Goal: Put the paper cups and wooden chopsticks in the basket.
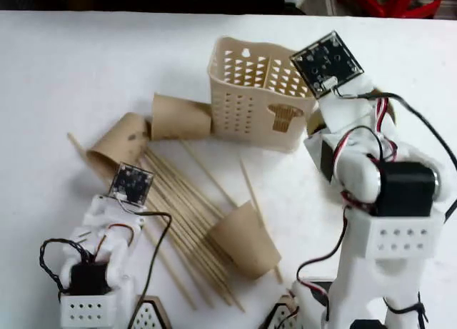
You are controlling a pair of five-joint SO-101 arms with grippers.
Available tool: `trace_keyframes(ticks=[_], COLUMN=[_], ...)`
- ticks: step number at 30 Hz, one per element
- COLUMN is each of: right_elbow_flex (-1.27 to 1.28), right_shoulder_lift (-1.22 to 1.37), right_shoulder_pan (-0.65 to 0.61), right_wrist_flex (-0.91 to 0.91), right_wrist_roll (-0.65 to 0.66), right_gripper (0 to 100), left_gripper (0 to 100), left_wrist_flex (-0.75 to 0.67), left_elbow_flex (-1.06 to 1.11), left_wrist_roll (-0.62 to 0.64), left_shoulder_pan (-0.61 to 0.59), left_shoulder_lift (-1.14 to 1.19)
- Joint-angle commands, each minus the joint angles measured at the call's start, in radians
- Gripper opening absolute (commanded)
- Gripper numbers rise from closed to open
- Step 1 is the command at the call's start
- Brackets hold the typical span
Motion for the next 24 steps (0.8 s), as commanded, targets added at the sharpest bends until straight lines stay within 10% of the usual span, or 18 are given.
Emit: trace_keyframes(ticks=[1, 24], right_elbow_flex=[-0.109, -0.13], right_shoulder_lift=[-0.025, 0.269], right_shoulder_pan=[-0.058, -0.154], right_wrist_flex=[-0.022, -0.361], right_wrist_roll=[0.009, 0.043], right_gripper=[1.9, 1.9], left_gripper=[2, 2], left_wrist_flex=[-0.025, -0.025], left_elbow_flex=[-0.011, -0.011], left_wrist_roll=[-0.011, -0.011], left_shoulder_pan=[-0.004, -0.007], left_shoulder_lift=[-0.005, -0.005])
